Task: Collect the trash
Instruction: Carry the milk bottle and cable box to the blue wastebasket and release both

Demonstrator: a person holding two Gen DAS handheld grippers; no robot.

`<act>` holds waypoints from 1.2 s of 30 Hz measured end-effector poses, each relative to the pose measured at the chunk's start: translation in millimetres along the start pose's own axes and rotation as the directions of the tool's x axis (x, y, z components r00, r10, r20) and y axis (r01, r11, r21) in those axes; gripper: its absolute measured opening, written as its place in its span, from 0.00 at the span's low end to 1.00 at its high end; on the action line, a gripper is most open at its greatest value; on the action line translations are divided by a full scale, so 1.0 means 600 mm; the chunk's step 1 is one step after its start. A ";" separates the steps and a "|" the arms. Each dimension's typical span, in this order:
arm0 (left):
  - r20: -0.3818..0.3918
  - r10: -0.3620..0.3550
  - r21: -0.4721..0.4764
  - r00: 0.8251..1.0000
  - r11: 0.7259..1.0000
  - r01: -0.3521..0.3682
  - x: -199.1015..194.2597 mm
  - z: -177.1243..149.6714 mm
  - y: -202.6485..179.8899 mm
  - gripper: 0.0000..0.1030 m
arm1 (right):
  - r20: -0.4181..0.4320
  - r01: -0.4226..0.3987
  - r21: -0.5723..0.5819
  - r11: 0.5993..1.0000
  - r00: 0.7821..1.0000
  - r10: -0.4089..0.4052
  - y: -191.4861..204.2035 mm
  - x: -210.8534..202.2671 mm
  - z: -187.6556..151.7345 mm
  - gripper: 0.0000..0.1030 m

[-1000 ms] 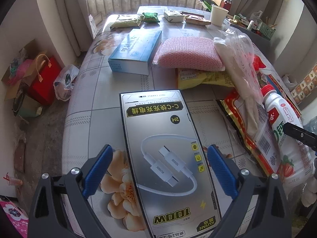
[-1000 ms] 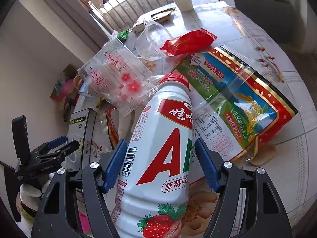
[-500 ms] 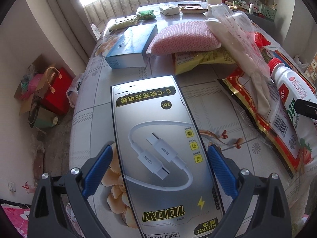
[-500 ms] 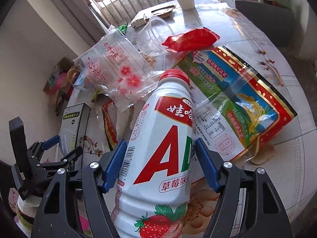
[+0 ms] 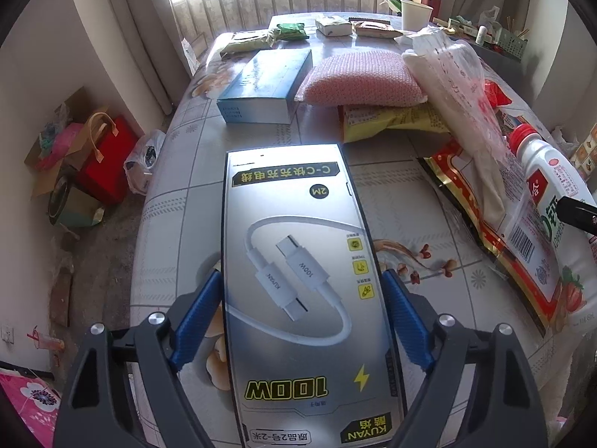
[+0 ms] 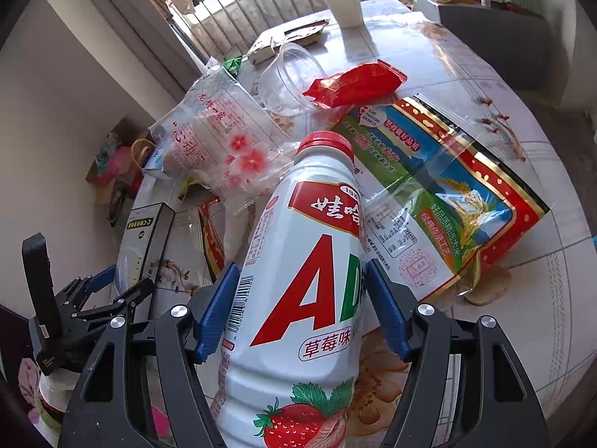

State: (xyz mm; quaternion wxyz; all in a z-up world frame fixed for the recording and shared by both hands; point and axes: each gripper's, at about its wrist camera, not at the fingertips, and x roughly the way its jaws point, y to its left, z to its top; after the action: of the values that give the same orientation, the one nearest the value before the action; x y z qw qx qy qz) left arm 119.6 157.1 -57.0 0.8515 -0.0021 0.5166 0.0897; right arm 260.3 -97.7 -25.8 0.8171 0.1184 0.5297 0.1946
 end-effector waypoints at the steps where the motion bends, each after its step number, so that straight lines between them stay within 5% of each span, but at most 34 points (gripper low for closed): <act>1: 0.004 -0.003 -0.005 1.000 1.000 0.003 -0.003 -0.001 0.002 0.81 | 0.003 -0.001 0.001 1.000 1.000 0.001 0.000 -0.002 0.000 0.63; 24: 0.154 -0.097 -0.119 0.983 0.986 0.115 -0.092 -0.007 0.043 0.78 | 0.083 -0.083 0.004 0.997 0.993 0.082 0.007 -0.068 -0.007 0.63; 36: 0.298 -0.144 -0.061 0.944 0.984 0.169 -0.191 0.014 0.018 0.78 | 0.170 -0.210 -0.009 0.978 0.963 0.209 0.019 -0.131 0.000 0.63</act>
State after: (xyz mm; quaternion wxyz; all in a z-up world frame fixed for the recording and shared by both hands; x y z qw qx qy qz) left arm 73.9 151.3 48.8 0.9220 -0.0663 0.3791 0.0429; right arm 229.2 -122.3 43.3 0.8337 0.1936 0.4432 0.2667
